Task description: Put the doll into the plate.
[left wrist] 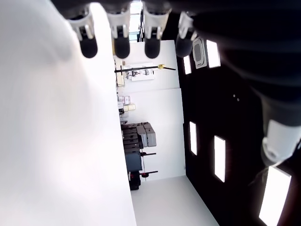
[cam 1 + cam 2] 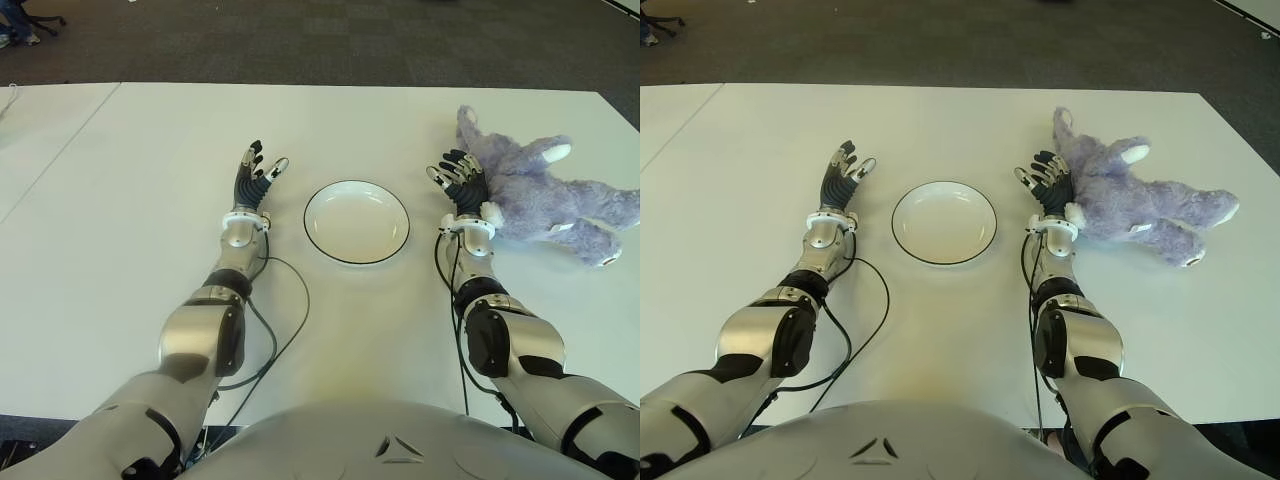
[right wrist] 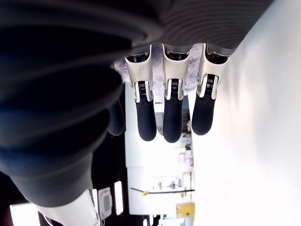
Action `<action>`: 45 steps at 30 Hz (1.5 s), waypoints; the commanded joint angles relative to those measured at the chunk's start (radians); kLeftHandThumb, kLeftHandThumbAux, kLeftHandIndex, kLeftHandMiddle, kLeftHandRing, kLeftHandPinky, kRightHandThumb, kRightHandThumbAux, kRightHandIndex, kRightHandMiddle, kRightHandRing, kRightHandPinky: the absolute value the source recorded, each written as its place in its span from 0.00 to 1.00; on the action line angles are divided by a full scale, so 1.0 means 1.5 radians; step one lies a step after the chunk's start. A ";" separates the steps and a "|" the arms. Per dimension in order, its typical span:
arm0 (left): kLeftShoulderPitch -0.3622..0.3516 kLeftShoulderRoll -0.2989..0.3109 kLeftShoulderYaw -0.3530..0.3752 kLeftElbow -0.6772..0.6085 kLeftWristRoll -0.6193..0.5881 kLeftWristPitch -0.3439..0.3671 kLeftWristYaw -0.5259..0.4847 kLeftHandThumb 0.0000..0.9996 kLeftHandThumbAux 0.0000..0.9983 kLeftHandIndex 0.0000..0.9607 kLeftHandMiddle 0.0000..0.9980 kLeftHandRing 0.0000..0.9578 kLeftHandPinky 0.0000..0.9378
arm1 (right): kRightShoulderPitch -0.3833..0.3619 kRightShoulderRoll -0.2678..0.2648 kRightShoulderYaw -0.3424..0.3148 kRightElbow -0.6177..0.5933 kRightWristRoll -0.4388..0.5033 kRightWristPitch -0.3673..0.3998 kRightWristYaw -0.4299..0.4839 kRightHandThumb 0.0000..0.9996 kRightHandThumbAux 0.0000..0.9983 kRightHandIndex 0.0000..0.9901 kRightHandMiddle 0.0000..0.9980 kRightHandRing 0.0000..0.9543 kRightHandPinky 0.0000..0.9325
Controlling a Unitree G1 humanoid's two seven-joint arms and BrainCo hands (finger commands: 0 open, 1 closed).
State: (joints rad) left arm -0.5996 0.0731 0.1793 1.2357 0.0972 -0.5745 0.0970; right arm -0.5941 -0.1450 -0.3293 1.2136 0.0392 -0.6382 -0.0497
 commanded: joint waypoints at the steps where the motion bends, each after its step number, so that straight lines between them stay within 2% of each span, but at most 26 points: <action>1: 0.133 -0.029 0.007 0.084 -0.005 0.102 0.007 0.00 0.56 0.03 0.02 0.01 0.02 | 0.134 0.055 -0.002 0.090 0.002 0.083 -0.001 0.15 0.85 0.25 0.27 0.28 0.29; 5: 0.133 -0.030 0.013 0.084 -0.010 0.104 0.012 0.00 0.59 0.00 0.00 0.00 0.01 | 0.134 0.054 -0.002 0.090 0.002 0.086 -0.002 0.15 0.85 0.25 0.27 0.28 0.30; 18: 0.130 -0.035 0.019 0.083 -0.020 0.107 0.007 0.00 0.59 0.00 0.00 0.00 0.02 | 0.132 0.053 0.001 0.091 -0.001 0.092 -0.006 0.14 0.85 0.23 0.26 0.26 0.28; 29: 0.128 -0.038 0.016 0.084 -0.017 0.113 0.015 0.00 0.61 0.00 0.00 0.00 0.02 | 0.131 0.052 0.001 0.091 -0.001 0.090 -0.005 0.14 0.85 0.24 0.27 0.28 0.31; 39: 0.131 -0.040 0.013 0.083 -0.015 0.106 0.018 0.00 0.60 0.00 0.00 0.00 0.01 | 0.101 0.075 0.014 0.076 -0.005 0.064 -0.026 0.10 0.82 0.19 0.22 0.24 0.24; 42: 0.129 -0.041 0.011 0.083 -0.014 0.111 0.020 0.00 0.60 0.00 0.00 0.00 0.00 | 0.091 0.082 0.021 0.060 -0.003 0.035 -0.026 0.08 0.79 0.16 0.16 0.17 0.16; 45: 0.128 -0.041 0.012 0.083 -0.015 0.115 0.020 0.00 0.60 0.00 0.00 0.00 0.00 | 0.092 0.083 0.022 0.054 0.001 0.019 -0.020 0.06 0.77 0.15 0.13 0.14 0.14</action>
State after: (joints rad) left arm -0.6021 0.0693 0.1972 1.2355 0.0719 -0.5582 0.1135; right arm -0.6006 -0.1282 -0.3052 1.2110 0.0364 -0.6422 -0.0790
